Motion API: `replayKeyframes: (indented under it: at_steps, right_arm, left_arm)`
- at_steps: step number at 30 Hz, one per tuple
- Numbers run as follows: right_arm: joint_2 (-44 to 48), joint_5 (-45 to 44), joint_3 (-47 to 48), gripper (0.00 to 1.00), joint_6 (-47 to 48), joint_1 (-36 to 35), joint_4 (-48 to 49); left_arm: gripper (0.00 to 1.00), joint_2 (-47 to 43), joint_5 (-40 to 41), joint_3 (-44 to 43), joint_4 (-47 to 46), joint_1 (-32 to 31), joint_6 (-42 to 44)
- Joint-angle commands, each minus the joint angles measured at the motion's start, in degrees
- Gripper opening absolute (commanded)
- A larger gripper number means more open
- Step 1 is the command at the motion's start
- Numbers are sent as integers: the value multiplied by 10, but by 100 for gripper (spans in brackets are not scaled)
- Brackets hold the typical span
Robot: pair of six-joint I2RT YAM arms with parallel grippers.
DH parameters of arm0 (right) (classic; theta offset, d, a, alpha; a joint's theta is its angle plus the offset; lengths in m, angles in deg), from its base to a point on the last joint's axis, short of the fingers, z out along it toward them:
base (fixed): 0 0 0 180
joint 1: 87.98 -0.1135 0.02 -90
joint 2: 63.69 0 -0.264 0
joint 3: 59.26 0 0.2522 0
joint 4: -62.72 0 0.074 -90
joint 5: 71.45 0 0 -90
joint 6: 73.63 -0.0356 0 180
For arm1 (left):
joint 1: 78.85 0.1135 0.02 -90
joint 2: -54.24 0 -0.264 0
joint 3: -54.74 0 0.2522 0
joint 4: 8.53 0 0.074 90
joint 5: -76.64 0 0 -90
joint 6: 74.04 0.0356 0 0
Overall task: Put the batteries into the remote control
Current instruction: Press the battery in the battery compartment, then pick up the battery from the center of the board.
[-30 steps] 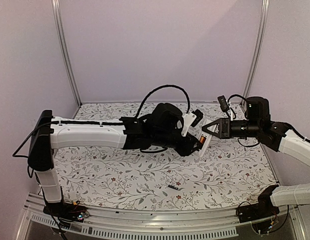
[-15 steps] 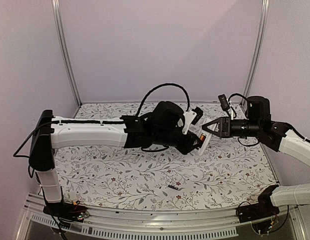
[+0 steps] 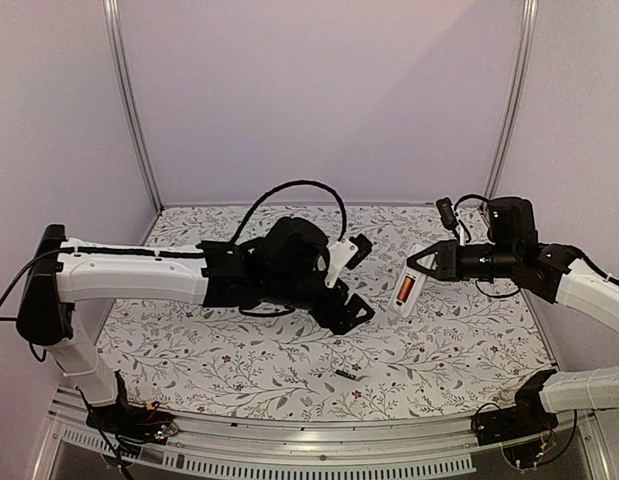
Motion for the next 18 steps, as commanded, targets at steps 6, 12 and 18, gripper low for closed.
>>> replayKeyframes:
  at_steps: [6,12,18]
  right_arm:
    - [-2,-14,-26,0,27,15,-34]
    - [17,0,-43,0,29,17,-29]
    - [28,-6,-50,0,24,25,-39]
  left_arm:
    - [80,-84,-41,147,75,-16,131]
    - [66,-37,-51,129,94,-15,177]
    - [53,22,-25,94,128,-35,52]
